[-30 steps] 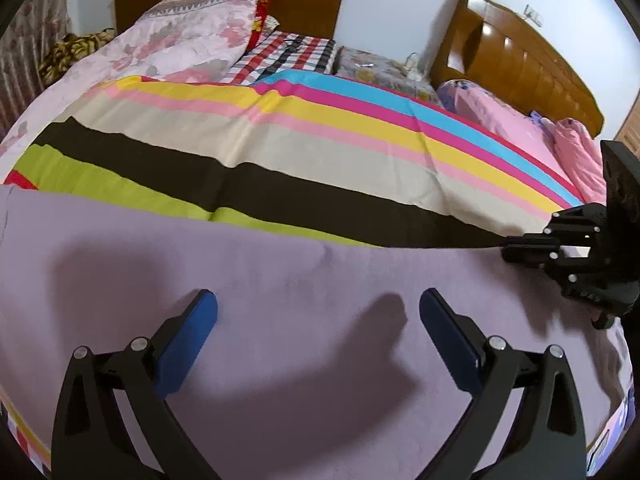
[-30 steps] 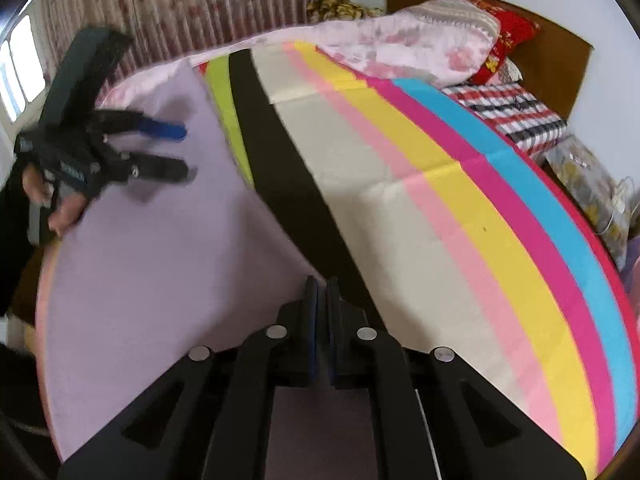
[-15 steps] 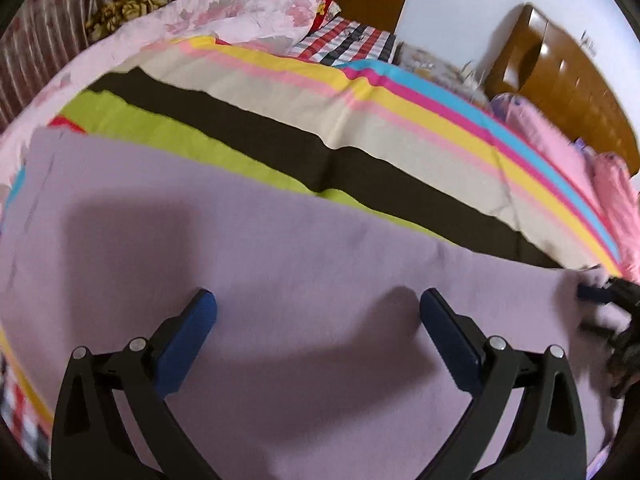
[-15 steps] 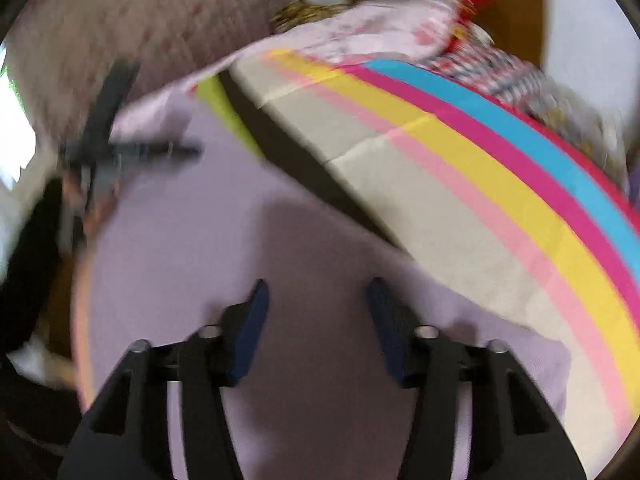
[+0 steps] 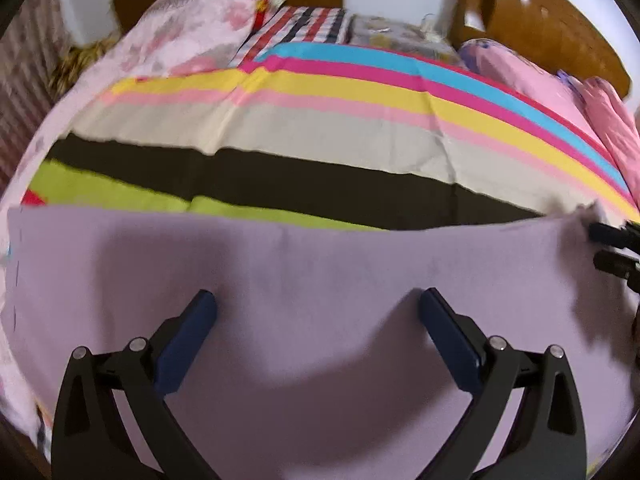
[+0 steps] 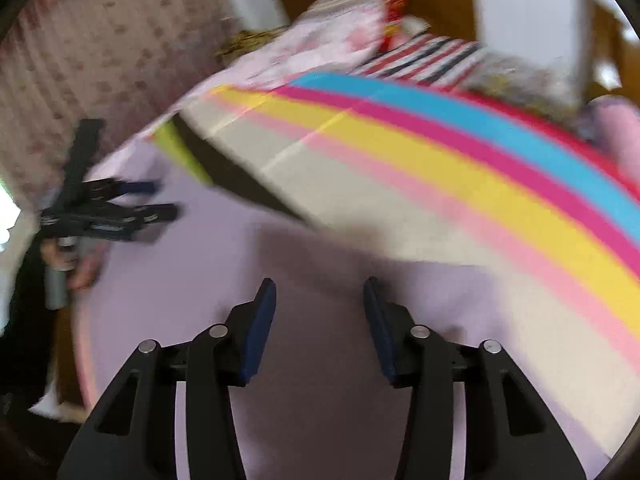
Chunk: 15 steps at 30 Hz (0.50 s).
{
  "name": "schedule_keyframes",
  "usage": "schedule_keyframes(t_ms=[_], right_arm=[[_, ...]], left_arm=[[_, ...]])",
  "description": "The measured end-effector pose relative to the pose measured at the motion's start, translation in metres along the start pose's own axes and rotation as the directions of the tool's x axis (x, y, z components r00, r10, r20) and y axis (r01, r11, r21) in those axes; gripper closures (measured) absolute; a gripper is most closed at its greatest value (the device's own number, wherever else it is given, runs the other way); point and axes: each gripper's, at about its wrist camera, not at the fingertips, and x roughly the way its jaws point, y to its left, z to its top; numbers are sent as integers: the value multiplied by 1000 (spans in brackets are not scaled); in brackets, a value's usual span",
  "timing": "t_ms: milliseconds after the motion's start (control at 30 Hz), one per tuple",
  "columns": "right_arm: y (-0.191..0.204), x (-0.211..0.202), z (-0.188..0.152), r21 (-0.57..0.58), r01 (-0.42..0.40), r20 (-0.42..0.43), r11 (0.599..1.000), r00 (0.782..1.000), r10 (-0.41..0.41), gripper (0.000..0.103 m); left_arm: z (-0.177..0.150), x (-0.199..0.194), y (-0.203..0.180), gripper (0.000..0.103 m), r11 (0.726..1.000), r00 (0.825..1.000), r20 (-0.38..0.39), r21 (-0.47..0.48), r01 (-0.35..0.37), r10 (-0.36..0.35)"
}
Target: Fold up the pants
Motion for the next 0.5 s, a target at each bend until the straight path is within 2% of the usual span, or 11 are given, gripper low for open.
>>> schedule_keyframes(t_ms=[33,100,200,233,267,333,433,467,500], right_arm=[[5,-9,-1,-27,19,16,999,1000,-18,53],[14,-20,-5,-54,2,40,999,999,0,41],[19,-10,-5,-101,60,24,993,998,-58,36],[13,0,-5,-85,93,-8,992,996,-94,36],[2,9,-5,-45,96,-29,994,995,-97,37],[-16,3,-2,43,55,24,998,998,-56,37],[-45,-14,2,191,101,94,977,988,-120,33],[-50,-19,1,211,82,115,974,987,-108,33],[-52,-24,-2,222,31,133,974,989,-62,30]], left_arm=[[-1,-8,-1,2,999,999,21,-17,28,-28],[0,-27,-14,2,997,993,88,5,77,-77],[-2,-23,-50,2,993,993,91,96,63,-72],[-3,-11,-59,2,992,996,65,113,52,-59],[-3,6,-63,2,993,998,25,111,48,-51],[-7,11,-66,1,991,996,92,130,-4,-8],[-9,1,-64,2,998,995,102,64,-11,4],[-10,-4,-64,2,998,993,118,58,1,-8],[-12,-14,-69,2,997,989,143,63,34,-43]])
